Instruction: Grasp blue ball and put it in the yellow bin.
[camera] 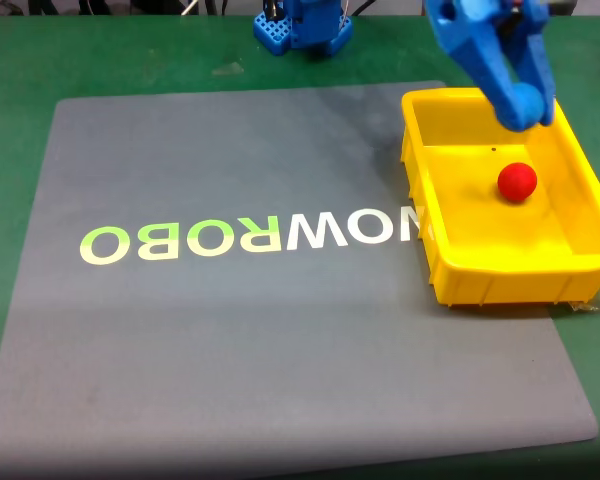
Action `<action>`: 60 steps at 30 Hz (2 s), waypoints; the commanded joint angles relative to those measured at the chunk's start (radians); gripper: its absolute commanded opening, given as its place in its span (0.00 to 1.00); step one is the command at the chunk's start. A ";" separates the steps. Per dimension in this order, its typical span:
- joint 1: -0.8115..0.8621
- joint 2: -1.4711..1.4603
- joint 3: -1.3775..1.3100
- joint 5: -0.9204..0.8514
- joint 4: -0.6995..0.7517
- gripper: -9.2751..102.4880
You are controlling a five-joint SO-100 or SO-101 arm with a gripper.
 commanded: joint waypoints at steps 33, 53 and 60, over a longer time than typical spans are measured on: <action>0.089 0.568 0.383 0.071 0.152 0.30; 0.408 1.663 1.513 -0.087 0.407 0.08; 0.459 1.802 1.621 -0.104 0.512 0.08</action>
